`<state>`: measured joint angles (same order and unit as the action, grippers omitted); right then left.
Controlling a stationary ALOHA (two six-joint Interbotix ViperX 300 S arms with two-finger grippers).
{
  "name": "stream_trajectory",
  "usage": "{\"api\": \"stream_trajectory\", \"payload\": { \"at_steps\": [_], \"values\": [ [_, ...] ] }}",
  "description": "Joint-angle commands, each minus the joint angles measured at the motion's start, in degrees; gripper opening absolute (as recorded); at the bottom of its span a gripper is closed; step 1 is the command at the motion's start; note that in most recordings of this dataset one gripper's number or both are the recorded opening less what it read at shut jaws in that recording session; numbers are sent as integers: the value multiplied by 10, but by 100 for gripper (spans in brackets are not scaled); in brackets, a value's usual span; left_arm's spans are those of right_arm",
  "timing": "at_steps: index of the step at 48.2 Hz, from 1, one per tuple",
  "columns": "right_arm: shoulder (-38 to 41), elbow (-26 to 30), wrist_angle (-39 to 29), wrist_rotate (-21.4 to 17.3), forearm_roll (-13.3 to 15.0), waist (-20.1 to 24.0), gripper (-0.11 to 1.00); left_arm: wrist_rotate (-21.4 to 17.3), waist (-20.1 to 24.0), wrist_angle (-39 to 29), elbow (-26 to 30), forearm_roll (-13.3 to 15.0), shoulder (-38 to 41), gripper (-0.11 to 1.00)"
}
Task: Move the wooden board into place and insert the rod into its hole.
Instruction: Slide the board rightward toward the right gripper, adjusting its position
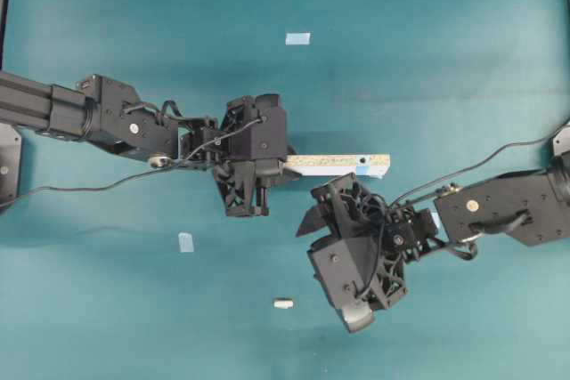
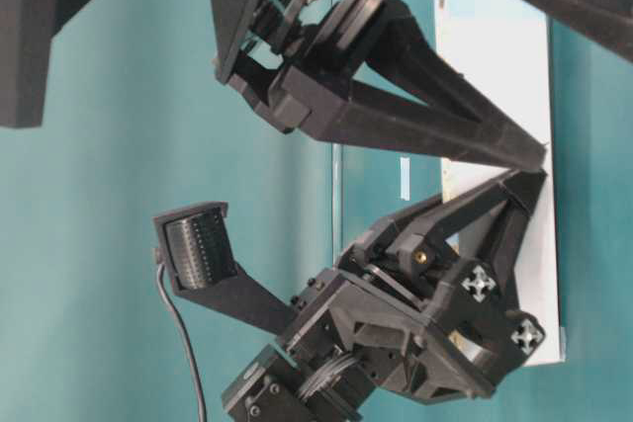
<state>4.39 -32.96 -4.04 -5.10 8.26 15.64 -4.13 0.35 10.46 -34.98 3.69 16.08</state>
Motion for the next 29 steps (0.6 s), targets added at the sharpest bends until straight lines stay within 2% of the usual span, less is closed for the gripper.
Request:
{"api": "stream_trajectory", "payload": {
  "at_steps": [1,29],
  "values": [
    [-13,8,3,0,0,0,85,5,-2,-5,15,1,-12,21],
    [-12,7,3,0,0,0,85,6,-4,-15,31,1,-11,22]
  ]
}}
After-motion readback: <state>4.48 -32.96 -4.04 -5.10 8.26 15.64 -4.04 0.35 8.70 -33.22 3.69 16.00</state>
